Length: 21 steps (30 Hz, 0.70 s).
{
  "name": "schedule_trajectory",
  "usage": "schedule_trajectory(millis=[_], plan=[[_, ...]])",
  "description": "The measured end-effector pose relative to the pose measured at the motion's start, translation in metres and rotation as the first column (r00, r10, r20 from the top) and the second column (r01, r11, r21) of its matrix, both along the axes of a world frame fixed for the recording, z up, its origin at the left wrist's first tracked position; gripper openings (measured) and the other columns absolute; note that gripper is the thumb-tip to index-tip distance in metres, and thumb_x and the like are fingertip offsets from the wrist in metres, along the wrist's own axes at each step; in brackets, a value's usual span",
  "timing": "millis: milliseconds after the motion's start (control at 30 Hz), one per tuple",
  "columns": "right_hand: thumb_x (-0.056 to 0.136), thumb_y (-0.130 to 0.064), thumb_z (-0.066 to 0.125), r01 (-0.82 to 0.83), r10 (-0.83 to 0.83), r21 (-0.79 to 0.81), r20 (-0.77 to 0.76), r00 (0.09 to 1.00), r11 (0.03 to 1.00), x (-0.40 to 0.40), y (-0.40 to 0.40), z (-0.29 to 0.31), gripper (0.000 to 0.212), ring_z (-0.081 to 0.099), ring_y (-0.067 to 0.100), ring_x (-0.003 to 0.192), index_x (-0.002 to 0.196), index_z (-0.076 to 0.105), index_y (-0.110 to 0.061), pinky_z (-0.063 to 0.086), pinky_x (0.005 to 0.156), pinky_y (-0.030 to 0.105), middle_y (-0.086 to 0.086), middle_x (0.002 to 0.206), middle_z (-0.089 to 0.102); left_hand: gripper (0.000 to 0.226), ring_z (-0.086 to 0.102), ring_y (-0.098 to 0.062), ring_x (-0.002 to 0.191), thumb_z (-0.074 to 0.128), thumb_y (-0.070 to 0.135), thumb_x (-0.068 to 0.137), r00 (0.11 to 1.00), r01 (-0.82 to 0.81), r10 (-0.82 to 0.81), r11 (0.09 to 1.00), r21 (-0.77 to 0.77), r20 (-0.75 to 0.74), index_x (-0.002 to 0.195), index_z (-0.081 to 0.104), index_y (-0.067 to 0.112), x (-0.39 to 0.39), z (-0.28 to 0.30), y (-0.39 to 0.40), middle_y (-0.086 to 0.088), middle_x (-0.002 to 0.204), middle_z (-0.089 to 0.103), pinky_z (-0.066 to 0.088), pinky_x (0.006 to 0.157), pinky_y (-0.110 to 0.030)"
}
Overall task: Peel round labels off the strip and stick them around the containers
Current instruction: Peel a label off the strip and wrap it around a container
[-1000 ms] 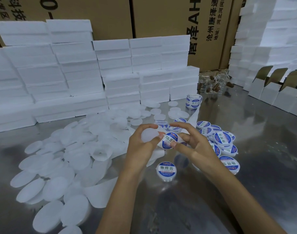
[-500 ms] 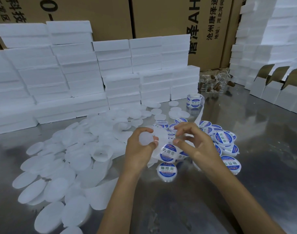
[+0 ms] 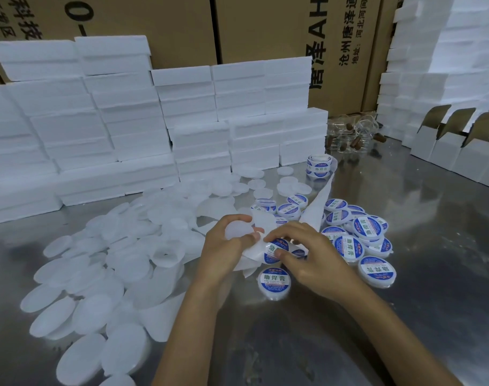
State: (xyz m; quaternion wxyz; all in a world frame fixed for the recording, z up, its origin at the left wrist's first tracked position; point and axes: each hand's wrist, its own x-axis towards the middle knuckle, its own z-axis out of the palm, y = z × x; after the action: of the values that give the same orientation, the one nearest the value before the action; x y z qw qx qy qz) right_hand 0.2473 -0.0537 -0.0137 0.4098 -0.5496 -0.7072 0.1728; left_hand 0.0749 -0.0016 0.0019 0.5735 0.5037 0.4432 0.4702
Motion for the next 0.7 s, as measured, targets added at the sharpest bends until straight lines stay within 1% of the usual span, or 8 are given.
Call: schedule_trajectory(millis=[133, 233, 300, 367, 467, 567, 633, 700], plan=[[0.088, -0.009, 0.069, 0.001, 0.000, 0.106, -0.010, 1.000, 0.994, -0.004, 0.000, 0.002, 0.025, 0.052, 0.003, 0.113, 0.092, 0.062, -0.033, 0.041, 0.093, 0.017, -0.019, 0.108, 0.057, 0.032, 0.070, -0.026, 0.101, 0.076, 0.001, 0.082, 0.998, -0.046, 0.045, 0.999, -0.027, -0.032, 0.102, 0.072, 0.025, 0.000, -0.003, 0.002, -0.002, 0.106, 0.076, 0.060, 0.075, -0.036], [0.085, -0.004, 0.070, 0.022, -0.009, 0.142, -0.089, 0.996, 0.990, -0.004, -0.002, 0.006, 0.026, 0.051, 0.006, 0.118, 0.086, 0.062, -0.029, 0.037, 0.096, 0.013, -0.017, 0.110, 0.057, 0.030, 0.066, -0.026, 0.103, 0.076, 0.005, 0.082, 0.982, -0.114, 0.117, 0.993, 0.024, -0.150, 0.103, 0.070, 0.026, 0.000, -0.004, 0.003, -0.002, 0.113, 0.070, 0.059, 0.088, -0.044], [0.085, 0.000, 0.069, 0.040, -0.006, 0.139, -0.236, 0.972, 0.989, 0.000, -0.003, 0.011, 0.021, 0.058, 0.012, 0.108, 0.087, 0.063, -0.020, 0.044, 0.095, 0.024, -0.011, 0.103, 0.062, 0.030, 0.065, -0.021, 0.097, 0.076, 0.004, 0.082, 0.971, -0.138, 0.146, 0.989, 0.059, -0.191, 0.105, 0.068, 0.022, -0.001, -0.004, 0.006, -0.003, 0.112, 0.068, 0.059, 0.081, -0.033], [0.087, 0.002, 0.068, 0.046, 0.014, 0.120, -0.456, 0.890, 0.992, 0.007, -0.003, 0.015, 0.015, 0.064, 0.022, 0.098, 0.090, 0.060, -0.011, 0.050, 0.090, 0.036, 0.002, 0.097, 0.066, 0.029, 0.061, -0.012, 0.090, 0.075, 0.004, 0.083, 0.954, -0.128, 0.149, 0.987, 0.097, -0.260, 0.106, 0.067, 0.021, -0.004, -0.005, 0.009, 0.000, 0.108, 0.065, 0.053, 0.069, -0.022], [0.088, 0.007, 0.064, 0.058, 0.027, 0.101, -0.683, 0.730, 0.993, 0.013, -0.003, 0.021, 0.018, 0.066, 0.022, 0.088, 0.098, 0.052, -0.003, 0.052, 0.082, 0.029, 0.008, 0.092, 0.064, 0.029, 0.057, -0.006, 0.089, 0.077, 0.013, 0.084, 0.939, -0.112, 0.149, 0.985, 0.135, -0.310, 0.108, 0.065, 0.024, -0.009, -0.005, 0.010, 0.009, 0.104, 0.060, 0.047, 0.066, -0.020], [0.087, 0.006, 0.065, 0.042, 0.006, 0.045, -0.749, 0.663, 0.998, 0.006, 0.001, 0.031, 0.022, 0.064, 0.018, 0.080, 0.100, 0.053, -0.007, 0.052, 0.076, 0.022, 0.010, 0.094, 0.061, 0.015, 0.070, -0.006, 0.077, 0.066, 0.038, 0.094, 0.982, -0.154, 0.165, 0.981, 0.115, -0.095, 0.105, 0.064, 0.027, -0.007, 0.010, 0.009, 0.002, 0.105, 0.068, 0.052, 0.062, -0.018], [0.085, 0.006, 0.067, -0.013, 0.032, 0.031, -0.749, 0.662, 0.999, -0.005, 0.007, 0.040, 0.024, 0.062, 0.019, 0.078, 0.099, 0.056, -0.010, 0.052, 0.072, 0.021, 0.007, 0.095, 0.060, 0.035, 0.073, -0.018, 0.075, 0.045, 0.052, 0.100, 0.976, -0.129, 0.132, 0.991, -0.025, 0.173, 0.101, 0.064, 0.023, -0.006, 0.022, 0.009, -0.009, 0.101, 0.072, 0.059, 0.070, -0.027], [0.083, 0.006, 0.069, -0.079, 0.081, 0.037, -0.736, 0.672, 0.996, -0.023, 0.013, 0.048, 0.026, 0.063, 0.017, 0.077, 0.098, 0.059, -0.012, 0.052, 0.070, 0.021, 0.001, 0.094, 0.063, 0.060, 0.075, -0.028, 0.085, 0.031, 0.060, 0.101, 0.922, -0.055, 0.081, 0.995, -0.080, 0.378, 0.109, 0.067, 0.013, -0.010, 0.026, 0.009, -0.015, 0.104, 0.075, 0.060, 0.080, -0.036]])
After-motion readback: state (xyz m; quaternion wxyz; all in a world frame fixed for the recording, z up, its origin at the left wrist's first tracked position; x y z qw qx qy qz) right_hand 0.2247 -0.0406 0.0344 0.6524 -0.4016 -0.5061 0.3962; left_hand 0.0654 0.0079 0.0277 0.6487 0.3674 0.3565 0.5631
